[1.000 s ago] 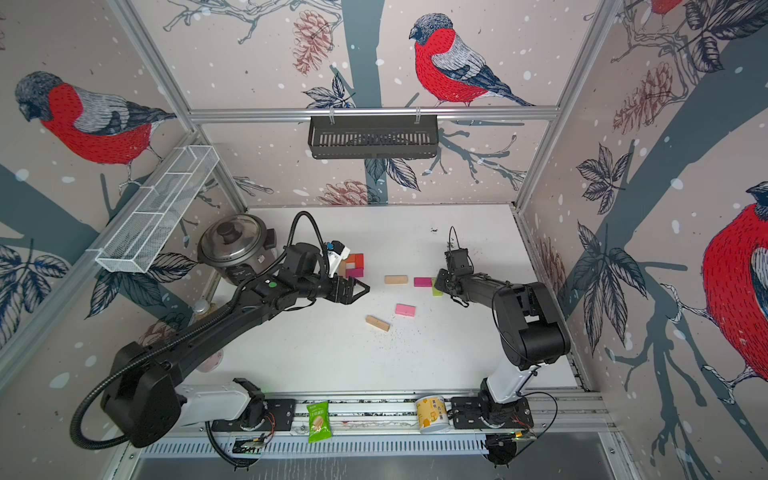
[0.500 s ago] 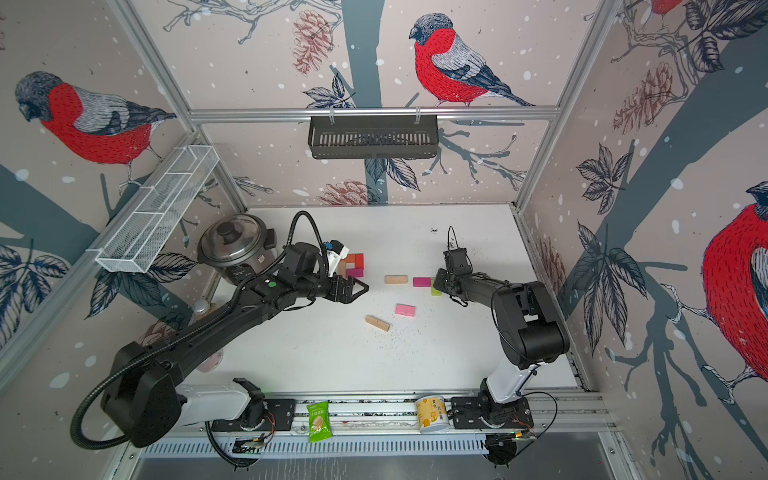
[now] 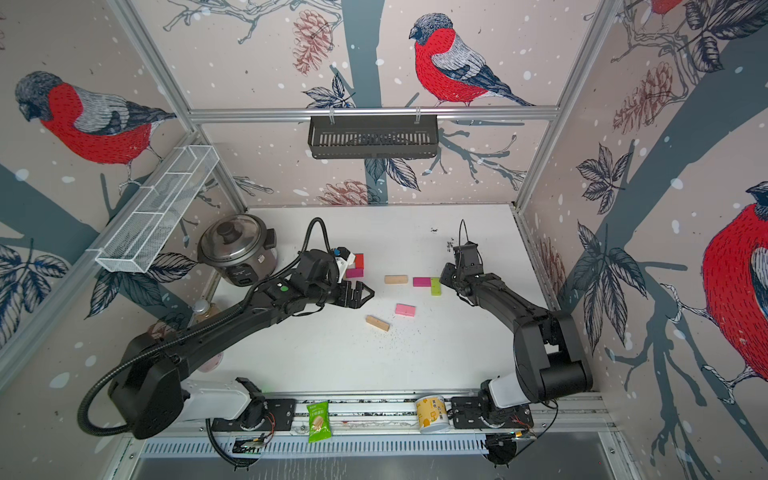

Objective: Assemble the letter p with building blocks
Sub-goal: Assemble the building block at the center of the board, then pick up the building block from the center of the board.

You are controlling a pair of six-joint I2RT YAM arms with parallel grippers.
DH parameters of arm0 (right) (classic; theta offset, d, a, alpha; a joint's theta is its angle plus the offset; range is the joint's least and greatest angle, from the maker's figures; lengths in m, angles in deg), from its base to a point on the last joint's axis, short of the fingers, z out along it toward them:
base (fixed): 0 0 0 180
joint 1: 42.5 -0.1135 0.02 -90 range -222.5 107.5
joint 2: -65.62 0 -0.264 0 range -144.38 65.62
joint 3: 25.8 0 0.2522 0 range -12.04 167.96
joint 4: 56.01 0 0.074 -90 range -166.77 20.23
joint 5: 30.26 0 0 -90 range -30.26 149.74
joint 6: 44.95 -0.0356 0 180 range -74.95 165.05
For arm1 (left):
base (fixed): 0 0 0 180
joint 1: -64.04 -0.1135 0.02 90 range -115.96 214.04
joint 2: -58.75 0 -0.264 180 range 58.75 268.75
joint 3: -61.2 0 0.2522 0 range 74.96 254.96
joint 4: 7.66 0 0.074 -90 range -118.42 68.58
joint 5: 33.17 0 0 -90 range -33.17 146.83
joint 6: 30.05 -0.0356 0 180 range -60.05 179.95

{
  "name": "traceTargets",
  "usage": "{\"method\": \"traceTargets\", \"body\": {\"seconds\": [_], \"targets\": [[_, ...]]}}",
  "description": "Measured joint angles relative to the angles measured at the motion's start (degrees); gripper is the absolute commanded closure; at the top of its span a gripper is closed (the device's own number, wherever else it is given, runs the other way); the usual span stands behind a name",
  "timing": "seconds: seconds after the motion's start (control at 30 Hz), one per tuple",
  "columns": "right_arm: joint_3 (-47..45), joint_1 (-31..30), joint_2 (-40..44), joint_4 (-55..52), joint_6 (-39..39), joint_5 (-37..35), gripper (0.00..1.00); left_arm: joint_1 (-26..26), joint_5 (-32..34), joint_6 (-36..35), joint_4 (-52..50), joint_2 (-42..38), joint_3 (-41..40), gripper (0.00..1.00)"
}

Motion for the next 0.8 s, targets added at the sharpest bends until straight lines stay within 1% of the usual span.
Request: {"method": "traceTargets", "body": {"seconds": [0.1,0.17,0.23,0.27,0.37,0.53,0.8], "targets": [[-3.0,0.0,5.1,-0.6,0.0,0.2,0.22,3.7,3.8,4.3,1.3,4.8,1.5,0.03],[-5.3,0.0,8.1,-1.0,0.1,0.3,0.09,4.9,5.3,7.3,2.1,9.2,3.9,0.02],[-7.1,0.0,10.9,-1.3,0.2,0.5,0.00,5.8,7.0,10.2,3.2,13.9,7.4,0.02],[-7.9,0.0,12.3,-1.3,0.3,0.4,0.00,6.4,8.1,11.8,3.8,16.1,9.1,0.03],[-9.8,0.1,15.5,-1.2,0.5,0.3,0.00,8.2,8.4,15.9,5.0,22.5,13.9,0.02],[-12.3,-0.1,17.7,0.3,0.4,-0.3,0.00,8.4,9.2,22.5,5.9,31.1,19.6,0.03],[-12.7,-1.7,17.8,1.7,0.2,-1.0,0.00,8.1,11.1,30.1,8.3,37.3,23.2,0.03]]}}
